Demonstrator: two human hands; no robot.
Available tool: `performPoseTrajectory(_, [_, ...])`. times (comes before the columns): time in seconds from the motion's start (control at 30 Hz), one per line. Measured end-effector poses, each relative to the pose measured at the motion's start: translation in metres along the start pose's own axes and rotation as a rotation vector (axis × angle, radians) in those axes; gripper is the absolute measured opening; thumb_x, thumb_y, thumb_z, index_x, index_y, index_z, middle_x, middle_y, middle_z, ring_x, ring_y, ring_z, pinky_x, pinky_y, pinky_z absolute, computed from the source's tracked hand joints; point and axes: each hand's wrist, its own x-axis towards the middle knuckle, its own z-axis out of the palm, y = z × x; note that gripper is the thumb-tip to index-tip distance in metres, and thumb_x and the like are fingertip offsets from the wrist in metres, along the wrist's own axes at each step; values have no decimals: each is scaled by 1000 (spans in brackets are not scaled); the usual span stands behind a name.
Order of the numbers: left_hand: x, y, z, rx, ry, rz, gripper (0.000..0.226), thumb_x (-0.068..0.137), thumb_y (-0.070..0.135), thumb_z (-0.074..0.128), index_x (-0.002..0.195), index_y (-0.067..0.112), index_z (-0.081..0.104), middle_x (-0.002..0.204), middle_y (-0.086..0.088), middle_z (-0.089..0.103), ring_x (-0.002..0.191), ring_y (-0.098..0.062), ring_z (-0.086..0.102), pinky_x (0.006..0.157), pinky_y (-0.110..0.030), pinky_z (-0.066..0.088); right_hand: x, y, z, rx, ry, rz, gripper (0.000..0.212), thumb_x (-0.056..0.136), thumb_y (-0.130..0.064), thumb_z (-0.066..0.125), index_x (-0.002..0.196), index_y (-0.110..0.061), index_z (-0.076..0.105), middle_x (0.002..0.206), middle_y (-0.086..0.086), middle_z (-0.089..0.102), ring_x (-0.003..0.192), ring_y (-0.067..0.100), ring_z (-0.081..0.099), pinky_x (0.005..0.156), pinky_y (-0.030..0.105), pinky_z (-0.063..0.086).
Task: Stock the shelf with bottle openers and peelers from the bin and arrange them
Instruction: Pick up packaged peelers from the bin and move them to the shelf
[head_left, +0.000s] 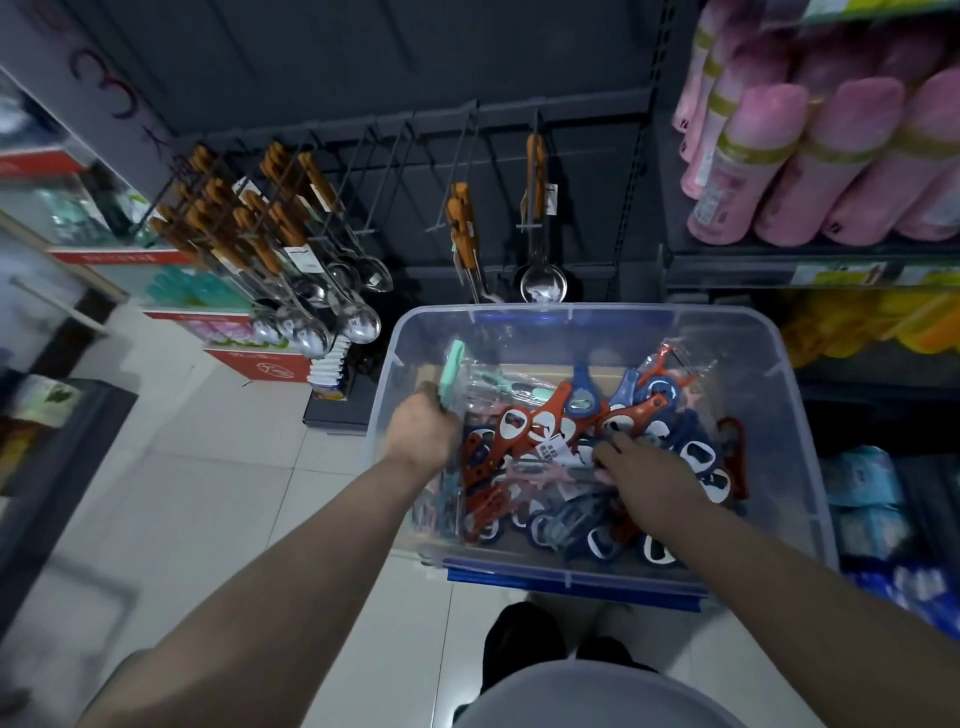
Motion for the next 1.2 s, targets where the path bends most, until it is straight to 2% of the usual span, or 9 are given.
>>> performPoseTrajectory(0.13, [1,-6,0,92,-20,-38,29,89,4,48,117,1,53,108,-21,65,98,-38,61,72,-36,47,0,8,-5,36,-60,78,25,98,-23,42,123,-19,46,125,2,52,117,24,46,81,34,45])
performPoseTrajectory(0.4, [4,-12,36,335,-116,-121,44,93,13,57,132,-1,43,124,-17,57,109,-28,60,81,-31,48,-13,28,-56,148,150,182,27,87,-49,57,91,-24,61,88,-2,66,94,22,56,70,29,33])
performPoseTrajectory(0.5, [5,-9,47,449,-120,-85,68,92,18,60,146,0,22,130,-16,49,113,-27,56,91,-32,47,-10,16,-60,354,35,276,24,94,-41,51,96,-17,49,95,8,66,90,29,61,65,32,39])
performPoseTrajectory(0.6, [2,-3,53,485,-172,-81,60,91,18,62,140,2,31,113,-10,60,95,-21,60,74,-29,50,-9,5,-54,523,-74,319,16,95,-23,48,106,-14,42,108,15,63,89,31,59,67,32,39])
performPoseTrajectory(0.77, [5,10,40,282,-245,-58,31,89,22,62,114,6,53,86,-3,54,81,-20,55,68,-29,51,-13,-11,-54,723,-79,319,57,94,-12,48,144,-23,23,129,12,55,103,29,58,76,31,43])
performPoseTrajectory(0.9, [10,36,24,56,-237,105,17,95,21,52,107,9,50,78,0,52,63,-10,53,41,-18,39,-18,-15,-61,801,83,390,59,96,-12,47,147,-25,21,112,11,63,77,25,61,63,35,47])
performPoseTrajectory(1.0, [10,68,25,-191,-340,176,16,97,24,52,106,10,51,90,-8,63,77,-20,64,60,-32,54,-29,-12,-67,878,224,468,62,96,-12,49,148,-27,20,100,13,65,69,27,63,60,40,51])
performPoseTrajectory(1.07, [5,95,31,-276,-407,234,20,95,22,55,111,10,52,99,-10,64,82,-22,62,64,-33,50,-44,-7,-73,898,329,524,59,96,-12,49,146,-27,23,100,7,62,67,21,62,58,37,50])
performPoseTrajectory(1.2, [-30,151,50,-368,-602,367,28,85,16,62,111,9,53,99,-12,62,81,-22,60,64,-30,51,-89,7,-86,944,473,685,66,93,-12,52,148,-29,19,131,-3,49,101,23,61,75,34,48])
